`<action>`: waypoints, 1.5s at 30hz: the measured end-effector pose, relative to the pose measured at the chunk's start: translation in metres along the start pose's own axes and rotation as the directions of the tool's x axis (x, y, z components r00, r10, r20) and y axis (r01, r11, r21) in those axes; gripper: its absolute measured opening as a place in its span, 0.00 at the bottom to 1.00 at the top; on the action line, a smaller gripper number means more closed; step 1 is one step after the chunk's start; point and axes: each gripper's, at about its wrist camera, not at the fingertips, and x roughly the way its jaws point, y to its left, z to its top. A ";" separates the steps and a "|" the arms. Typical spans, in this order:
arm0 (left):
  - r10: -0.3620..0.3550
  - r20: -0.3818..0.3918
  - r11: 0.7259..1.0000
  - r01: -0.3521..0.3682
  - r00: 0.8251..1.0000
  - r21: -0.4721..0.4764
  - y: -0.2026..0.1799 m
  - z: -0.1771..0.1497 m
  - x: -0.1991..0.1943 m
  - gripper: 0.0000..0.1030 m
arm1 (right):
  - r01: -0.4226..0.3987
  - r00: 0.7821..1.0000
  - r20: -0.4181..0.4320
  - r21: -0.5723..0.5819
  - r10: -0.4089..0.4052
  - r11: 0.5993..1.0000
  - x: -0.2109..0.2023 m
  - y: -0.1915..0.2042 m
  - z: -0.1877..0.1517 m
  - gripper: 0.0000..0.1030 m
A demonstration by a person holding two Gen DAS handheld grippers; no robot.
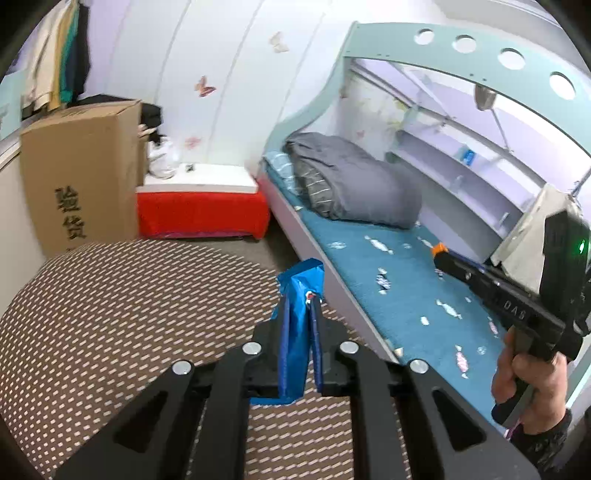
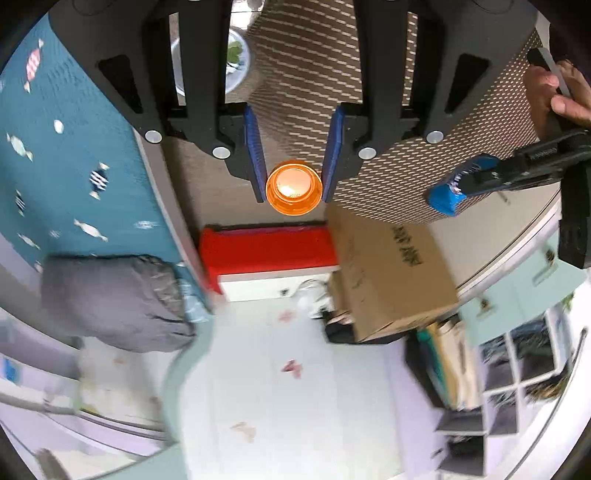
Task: Collect trash
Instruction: 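Carry the blue wrapper and orange cap over the wastebasket and open both grippers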
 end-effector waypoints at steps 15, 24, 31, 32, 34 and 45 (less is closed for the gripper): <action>-0.114 -0.055 0.988 0.119 0.992 0.098 -0.111 0.022 0.066 0.10 | 0.125 0.986 -0.142 0.299 -0.085 0.946 0.030 -0.149 -0.061 0.28; -0.109 -0.158 0.980 0.132 0.981 0.147 -0.144 0.017 0.128 0.09 | 0.174 0.937 -0.350 0.455 -0.005 0.873 0.121 -0.204 -0.143 0.29; -0.079 -0.293 0.973 0.138 0.953 0.186 -0.170 -0.001 0.203 0.09 | 0.218 0.921 -0.388 0.596 0.039 0.773 0.147 -0.246 -0.190 0.74; -0.071 -0.317 0.971 0.138 0.946 0.194 -0.173 -0.005 0.216 0.09 | 0.222 0.927 -0.375 0.611 0.031 0.760 0.141 -0.252 -0.192 0.79; -0.060 -0.355 0.970 0.139 0.933 0.200 -0.179 -0.012 0.237 0.09 | 0.222 0.936 -0.353 0.621 0.015 0.752 0.131 -0.257 -0.191 0.80; 0.002 -0.545 0.958 0.155 0.838 0.242 -0.200 -0.046 0.329 0.11 | 0.197 0.971 -0.228 0.596 -0.071 0.778 0.067 -0.267 -0.155 0.87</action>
